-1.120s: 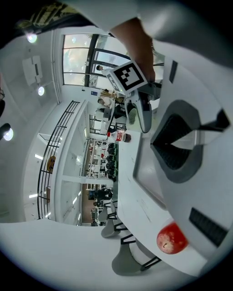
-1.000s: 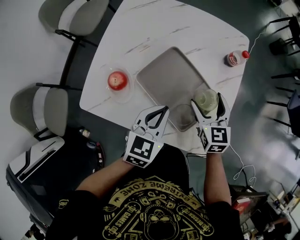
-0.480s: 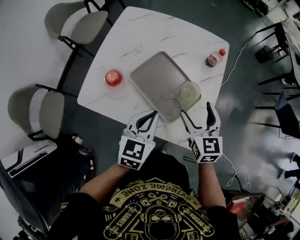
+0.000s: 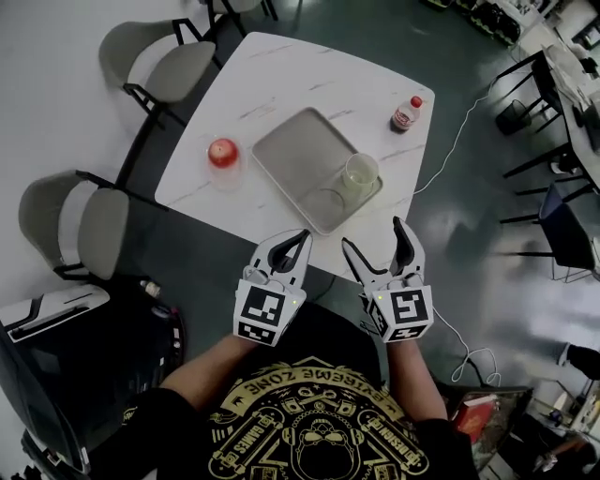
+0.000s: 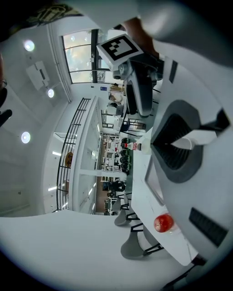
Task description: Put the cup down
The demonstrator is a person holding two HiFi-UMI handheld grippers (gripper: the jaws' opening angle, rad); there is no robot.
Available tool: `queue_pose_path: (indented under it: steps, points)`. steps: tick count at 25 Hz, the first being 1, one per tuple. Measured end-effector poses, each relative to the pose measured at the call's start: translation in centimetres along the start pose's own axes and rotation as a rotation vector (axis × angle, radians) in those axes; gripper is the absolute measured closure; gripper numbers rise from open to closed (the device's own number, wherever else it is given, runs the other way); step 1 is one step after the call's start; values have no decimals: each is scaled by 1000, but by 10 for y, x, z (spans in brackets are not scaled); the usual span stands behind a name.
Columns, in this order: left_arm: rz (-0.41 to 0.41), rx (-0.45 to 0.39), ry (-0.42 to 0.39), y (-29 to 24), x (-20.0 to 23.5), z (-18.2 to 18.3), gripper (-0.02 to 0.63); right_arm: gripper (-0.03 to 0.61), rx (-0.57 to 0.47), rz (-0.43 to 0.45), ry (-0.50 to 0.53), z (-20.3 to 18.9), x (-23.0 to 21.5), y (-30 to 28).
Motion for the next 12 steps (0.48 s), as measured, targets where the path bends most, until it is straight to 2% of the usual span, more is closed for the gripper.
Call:
queue_pose_path:
  steps: [4,7,10,12]
  points:
    - [16,-12,-11,12,-26,-2,611,153,-21,27,-2,1,5,32]
    - [33,-20,-14,23,-46,-5,611,223,-28,31,7,0,6,55]
    - [55,-25,-7,36,-66,-11,611,324,-36,40,10,-2,7,79]
    - [71,-27,-1,45,-79,-17,611,359,-42,49,9,-4,8,93]
Point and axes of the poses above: the fingertips, and each gripper's own axes: y backward along the fingers, x to its left, z out of its top, the point moved 4 cm from there along y, backward along the fingers, and after that the axes turned 14 degrees about -z, right-handed, at the moved point
